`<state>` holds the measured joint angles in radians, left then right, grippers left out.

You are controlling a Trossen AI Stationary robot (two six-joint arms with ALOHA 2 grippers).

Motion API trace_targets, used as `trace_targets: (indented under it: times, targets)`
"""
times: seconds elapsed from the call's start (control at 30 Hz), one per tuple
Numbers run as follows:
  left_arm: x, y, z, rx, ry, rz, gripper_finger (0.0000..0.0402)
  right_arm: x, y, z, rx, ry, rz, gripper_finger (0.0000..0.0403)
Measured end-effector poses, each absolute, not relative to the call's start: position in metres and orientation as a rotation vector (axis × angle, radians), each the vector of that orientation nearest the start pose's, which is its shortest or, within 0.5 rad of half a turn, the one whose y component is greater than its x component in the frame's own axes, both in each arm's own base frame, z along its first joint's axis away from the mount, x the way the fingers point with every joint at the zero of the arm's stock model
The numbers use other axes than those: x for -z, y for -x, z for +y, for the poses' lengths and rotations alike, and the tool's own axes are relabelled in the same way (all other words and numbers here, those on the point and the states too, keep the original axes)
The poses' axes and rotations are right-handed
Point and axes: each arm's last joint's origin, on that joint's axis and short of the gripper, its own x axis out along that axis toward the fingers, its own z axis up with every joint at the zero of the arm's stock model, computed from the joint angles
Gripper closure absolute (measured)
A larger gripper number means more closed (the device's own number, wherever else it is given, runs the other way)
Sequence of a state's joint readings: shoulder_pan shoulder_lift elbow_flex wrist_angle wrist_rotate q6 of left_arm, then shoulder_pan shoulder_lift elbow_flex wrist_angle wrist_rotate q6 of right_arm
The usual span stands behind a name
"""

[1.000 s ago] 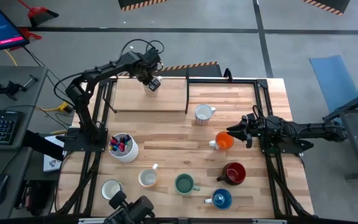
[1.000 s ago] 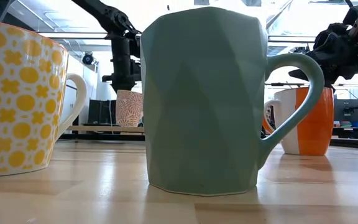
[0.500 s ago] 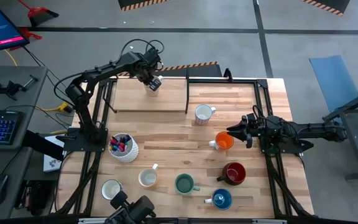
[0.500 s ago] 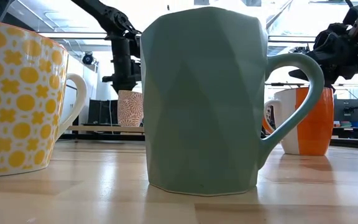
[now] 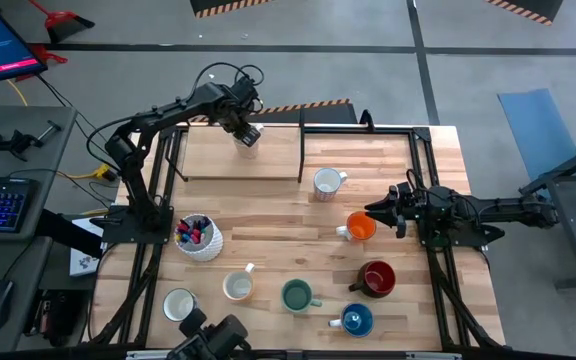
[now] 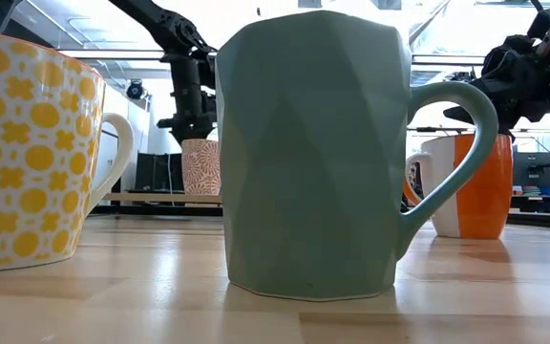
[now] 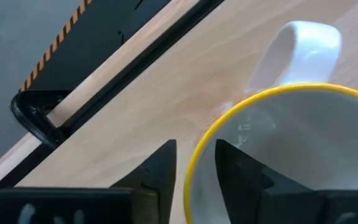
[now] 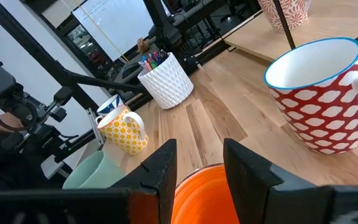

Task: Place coffee mugs
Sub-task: Put the red patterned mug on the shelf

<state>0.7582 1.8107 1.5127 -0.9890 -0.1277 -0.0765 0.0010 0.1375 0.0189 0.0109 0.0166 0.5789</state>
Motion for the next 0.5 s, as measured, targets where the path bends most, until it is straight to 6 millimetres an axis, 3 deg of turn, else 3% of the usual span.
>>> trace_targets:
  times: [0.17, 0.5]
  targets:
    - [-0.267, -0.263, 0.252, -0.762, 0.477, 1.206, 0.0275, -0.16, -0.105, 0.0, 0.045, -0.577, 0.101, 0.0289]
    - [-0.331, -0.25, 0.236, -0.684, 0.386, 1.263, 0.0268, -0.16, -0.105, 0.0, 0.045, -0.574, 0.101, 0.0289]
